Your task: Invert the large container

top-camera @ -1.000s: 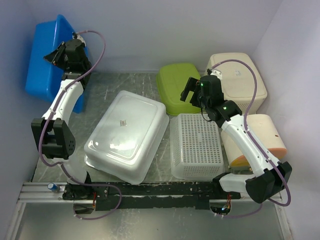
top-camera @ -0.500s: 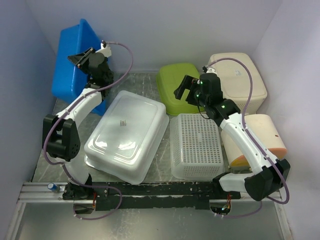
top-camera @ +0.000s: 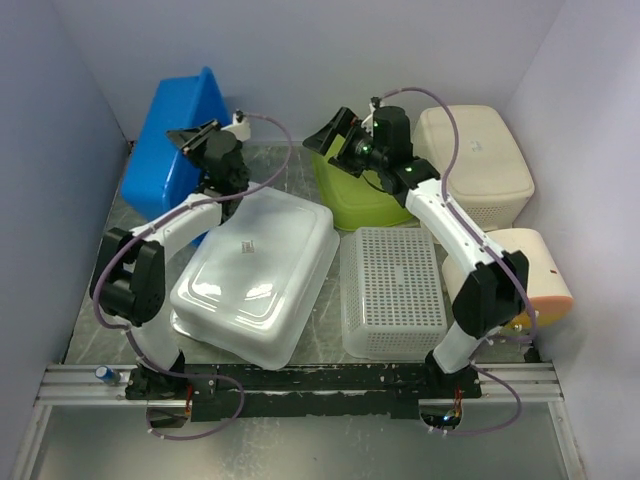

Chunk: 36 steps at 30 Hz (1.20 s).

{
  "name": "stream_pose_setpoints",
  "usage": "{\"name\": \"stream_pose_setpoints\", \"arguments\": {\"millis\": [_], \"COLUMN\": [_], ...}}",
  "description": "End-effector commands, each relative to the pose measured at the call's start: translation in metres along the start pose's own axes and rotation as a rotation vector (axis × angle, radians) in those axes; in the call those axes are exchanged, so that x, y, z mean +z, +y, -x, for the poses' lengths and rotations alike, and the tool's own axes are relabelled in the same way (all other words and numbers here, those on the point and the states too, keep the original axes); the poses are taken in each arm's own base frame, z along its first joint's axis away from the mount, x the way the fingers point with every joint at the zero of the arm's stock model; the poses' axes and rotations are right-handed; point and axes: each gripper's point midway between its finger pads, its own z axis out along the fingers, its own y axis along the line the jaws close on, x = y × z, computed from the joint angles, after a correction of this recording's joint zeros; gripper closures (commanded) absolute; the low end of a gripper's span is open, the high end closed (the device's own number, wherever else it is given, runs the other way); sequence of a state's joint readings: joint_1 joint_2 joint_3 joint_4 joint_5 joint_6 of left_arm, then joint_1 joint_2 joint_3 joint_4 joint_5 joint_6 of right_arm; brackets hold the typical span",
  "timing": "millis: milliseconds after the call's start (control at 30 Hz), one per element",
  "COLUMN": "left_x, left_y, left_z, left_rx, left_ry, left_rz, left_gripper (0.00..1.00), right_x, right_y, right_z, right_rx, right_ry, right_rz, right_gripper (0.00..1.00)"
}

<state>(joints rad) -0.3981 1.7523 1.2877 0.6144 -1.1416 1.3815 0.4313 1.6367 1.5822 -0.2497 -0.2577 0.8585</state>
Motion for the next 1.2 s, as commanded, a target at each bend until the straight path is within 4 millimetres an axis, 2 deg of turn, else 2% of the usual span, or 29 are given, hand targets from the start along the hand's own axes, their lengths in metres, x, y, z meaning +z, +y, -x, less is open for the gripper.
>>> {"name": "stream_pose_setpoints", "arguments": {"millis": [0, 100, 267, 333, 400, 467, 533, 667, 800, 833, 867, 1067, 1167], "left_x": [-0.027, -0.036, -0.064, -0.077, -0.09, -0.103, -0.116, -0.134, -0.159, -0.167, -0.176, -0.223, -0.237], "left_y": [-0.008, -0.024, -0.053, -0.072, -0.094, -0.117, -0.128, -0.142, -0.158, -0.16, -0.162, -0.152, -0.142], "left_z": [0.019, 0.025, 0.049, 0.056, 0.064, 0.074, 0.08, 0.083, 0.083, 0.085, 0.089, 0.114, 0.121], "left_rx": [-0.085, -0.047, -0.057, -0.032, -0.084, -0.134, -0.182, -0.215, -0.257, -0.282, -0.315, -0.508, -0.565], "left_ry": [-0.065, -0.046, -0.065, -0.08, -0.082, -0.087, -0.067, -0.072, -0.061, -0.062, -0.067, -0.147, -0.17], "left_rz": [0.015, 0.013, -0.059, -0.122, -0.218, -0.357, -0.475, -0.594, -0.747, -0.802, -0.861, -1.161, -1.242], "left_gripper": [0.93, 0.9, 0.72, 0.67, 0.64, 0.64, 0.63, 0.61, 0.49, 0.42, 0.4, 0.35, 0.34], "right_x": [0.017, 0.029, 0.033, 0.03, 0.029, 0.029, 0.029, 0.025, 0.019, 0.018, 0.016, 0.01, 0.009], "right_y": [0.025, 0.029, 0.023, 0.016, 0.009, 0.001, -0.006, -0.022, -0.038, -0.041, -0.044, -0.06, -0.062], "right_z": [0.014, 0.027, 0.057, 0.071, 0.082, 0.091, 0.097, 0.105, 0.112, 0.112, 0.114, 0.123, 0.12], "right_rx": [0.084, 0.086, 0.123, 0.146, 0.158, 0.168, 0.174, 0.202, 0.231, 0.238, 0.243, 0.266, 0.264], "right_ry": [-0.013, -0.032, -0.104, -0.14, -0.164, -0.175, -0.182, -0.198, -0.215, -0.217, -0.222, -0.231, -0.225], "right_rz": [0.12, 0.125, 0.121, 0.114, 0.108, 0.099, 0.086, 0.075, 0.063, 0.06, 0.061, 0.049, 0.046], "right_gripper": [0.01, 0.01, 0.01, 0.01, 0.01, 0.01, 0.01, 0.01, 0.01, 0.01, 0.01, 0.01, 0.01]}}
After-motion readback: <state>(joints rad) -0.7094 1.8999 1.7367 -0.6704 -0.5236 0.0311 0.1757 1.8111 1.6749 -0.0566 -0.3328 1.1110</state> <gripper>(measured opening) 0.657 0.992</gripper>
